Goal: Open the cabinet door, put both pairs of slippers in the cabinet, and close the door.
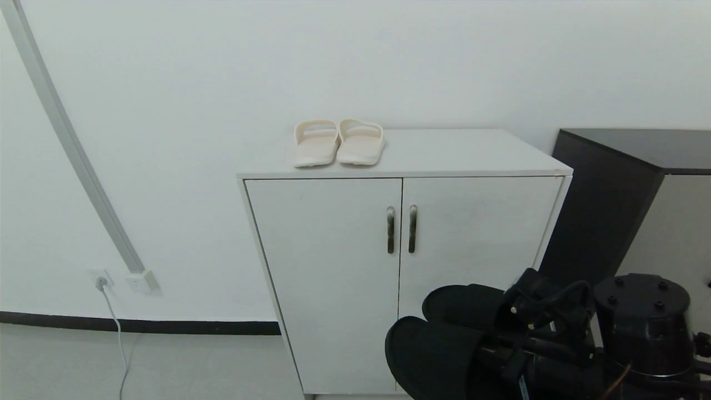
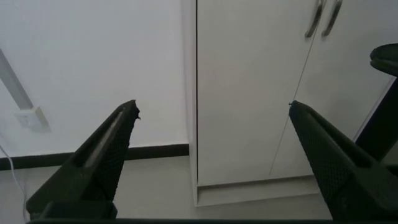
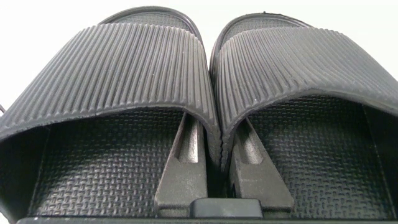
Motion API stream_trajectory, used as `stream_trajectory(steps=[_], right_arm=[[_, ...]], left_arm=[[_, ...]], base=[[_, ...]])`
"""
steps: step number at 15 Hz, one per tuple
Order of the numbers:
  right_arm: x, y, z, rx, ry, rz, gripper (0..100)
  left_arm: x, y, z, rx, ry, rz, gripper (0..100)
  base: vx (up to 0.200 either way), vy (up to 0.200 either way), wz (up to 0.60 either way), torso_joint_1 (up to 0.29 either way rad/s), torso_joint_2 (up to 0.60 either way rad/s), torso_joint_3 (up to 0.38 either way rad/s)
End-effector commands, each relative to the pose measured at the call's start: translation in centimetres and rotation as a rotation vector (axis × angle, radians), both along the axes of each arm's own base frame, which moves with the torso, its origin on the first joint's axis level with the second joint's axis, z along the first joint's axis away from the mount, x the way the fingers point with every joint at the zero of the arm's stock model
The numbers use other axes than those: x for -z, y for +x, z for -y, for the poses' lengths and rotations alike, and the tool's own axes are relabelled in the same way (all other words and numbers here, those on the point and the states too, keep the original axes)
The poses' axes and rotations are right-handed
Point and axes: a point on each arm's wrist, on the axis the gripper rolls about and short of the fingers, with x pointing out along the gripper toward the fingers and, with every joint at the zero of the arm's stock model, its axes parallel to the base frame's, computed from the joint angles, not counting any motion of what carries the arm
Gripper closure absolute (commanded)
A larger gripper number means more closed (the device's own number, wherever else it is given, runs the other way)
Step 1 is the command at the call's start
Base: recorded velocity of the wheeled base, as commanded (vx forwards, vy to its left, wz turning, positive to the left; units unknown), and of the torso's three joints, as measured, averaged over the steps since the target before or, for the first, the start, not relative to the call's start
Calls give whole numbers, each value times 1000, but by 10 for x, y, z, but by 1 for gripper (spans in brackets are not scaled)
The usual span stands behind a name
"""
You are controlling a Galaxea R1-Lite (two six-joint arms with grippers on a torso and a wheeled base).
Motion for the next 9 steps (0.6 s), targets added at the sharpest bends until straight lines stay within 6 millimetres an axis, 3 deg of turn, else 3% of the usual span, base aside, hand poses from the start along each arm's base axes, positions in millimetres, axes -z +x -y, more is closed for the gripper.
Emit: stream_trajectory(steps=[1,8,9], right_arm=[[4,1,-1,0,-13,-12,100],[8,2,-1,3,-18,-20,100],[8,2,-1,3,-18,-20,100]], left_arm=[[0,0,0,0,-1,-1,0],[0,0,0,0,-1,-1,0],[0,0,0,0,-1,-1,0]], base=[[0,0,0,-124,471,330],[0,0,0,-80,451,360],[0,0,0,-2,139,80]])
